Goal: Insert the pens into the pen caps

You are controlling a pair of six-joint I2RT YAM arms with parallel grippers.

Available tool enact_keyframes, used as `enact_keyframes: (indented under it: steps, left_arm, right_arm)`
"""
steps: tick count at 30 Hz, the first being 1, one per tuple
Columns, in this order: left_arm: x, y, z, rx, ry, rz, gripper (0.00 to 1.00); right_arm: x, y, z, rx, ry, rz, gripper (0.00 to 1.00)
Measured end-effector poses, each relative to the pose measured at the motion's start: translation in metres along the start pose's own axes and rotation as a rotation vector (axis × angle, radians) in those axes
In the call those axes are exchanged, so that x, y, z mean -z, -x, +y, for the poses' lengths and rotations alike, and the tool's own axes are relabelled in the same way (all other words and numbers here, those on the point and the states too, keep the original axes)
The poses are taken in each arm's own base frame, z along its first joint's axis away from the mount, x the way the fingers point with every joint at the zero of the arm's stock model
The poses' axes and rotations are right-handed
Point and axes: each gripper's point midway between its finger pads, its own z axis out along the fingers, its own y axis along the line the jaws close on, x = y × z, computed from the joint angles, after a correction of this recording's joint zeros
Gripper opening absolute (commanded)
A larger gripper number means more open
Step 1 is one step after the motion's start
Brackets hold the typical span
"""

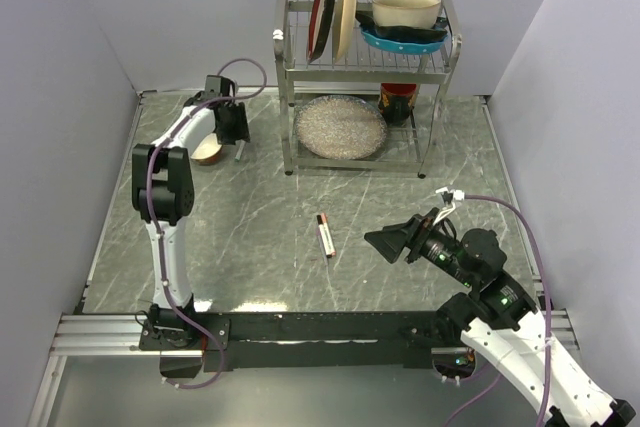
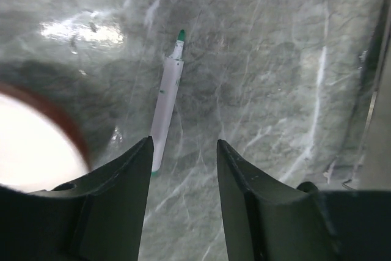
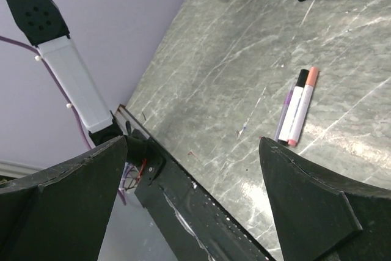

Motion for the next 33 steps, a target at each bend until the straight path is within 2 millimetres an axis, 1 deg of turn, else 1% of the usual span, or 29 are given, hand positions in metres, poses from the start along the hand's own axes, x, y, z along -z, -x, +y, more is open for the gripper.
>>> enact_keyframes:
  steps: [2, 5, 9, 14, 17, 18, 21, 23, 25, 28, 31, 32, 33]
  left_arm:
    - [-0.01, -0.007, 0.002, 0.002, -0.001, 0.022, 0.47]
    - [-0.019, -0.014, 0.005, 0.003, 0.01, 0.04, 0.42]
    - [-0.029, -0.02, 0.012, 0.002, 0.038, 0.055, 0.31]
    - [-0.033, -0.023, 0.018, -0.003, 0.065, 0.06, 0.28]
    - [-0.034, -0.024, 0.019, 0.001, 0.077, 0.057, 0.21]
    - [-0.035, -0.025, 0.02, 0.002, 0.084, 0.056, 0.13]
    - [-0.035, -0.025, 0.018, 0.006, 0.097, 0.043, 0.01]
    - [-0.033, -0.028, 0.016, 0.01, 0.103, 0.032, 0.01]
    - [-0.027, -0.038, 0.012, 0.021, 0.111, 0.027, 0.01]
    - [-0.013, -0.061, 0.009, 0.039, 0.13, 0.038, 0.01]
    - [0.009, -0.097, 0.006, 0.065, 0.133, 0.058, 0.01]
    - [0.018, -0.111, 0.006, 0.072, 0.132, 0.073, 0.01]
    - [0.03, -0.131, 0.006, 0.082, 0.13, 0.087, 0.01]
  right_arm:
    - [-0.001, 0.0, -0.001, 0.001, -0.009, 0.005, 0.96]
    - [-0.001, 0.001, -0.001, 0.005, -0.011, 0.004, 0.96]
    - [0.001, 0.004, 0.001, 0.012, -0.012, -0.004, 0.96]
    - [0.005, 0.008, 0.002, 0.021, -0.018, -0.022, 0.96]
    - [0.006, 0.009, 0.002, 0.021, -0.022, -0.024, 0.96]
    - [0.006, 0.009, 0.002, 0.021, -0.021, -0.025, 0.96]
    - [0.006, 0.01, 0.003, 0.015, -0.021, -0.027, 0.96]
    - [0.007, 0.011, 0.005, 0.008, -0.014, -0.034, 0.96]
    - [0.009, 0.013, 0.007, 0.001, -0.005, -0.045, 0.96]
    - [0.011, 0.014, 0.009, -0.011, 0.0, -0.052, 0.96]
    - [0.011, 0.013, 0.008, -0.022, -0.004, -0.049, 0.96]
    - [0.011, 0.013, 0.008, -0.025, -0.004, -0.048, 0.96]
    - [0.011, 0.012, 0.008, -0.031, -0.005, -0.047, 0.96]
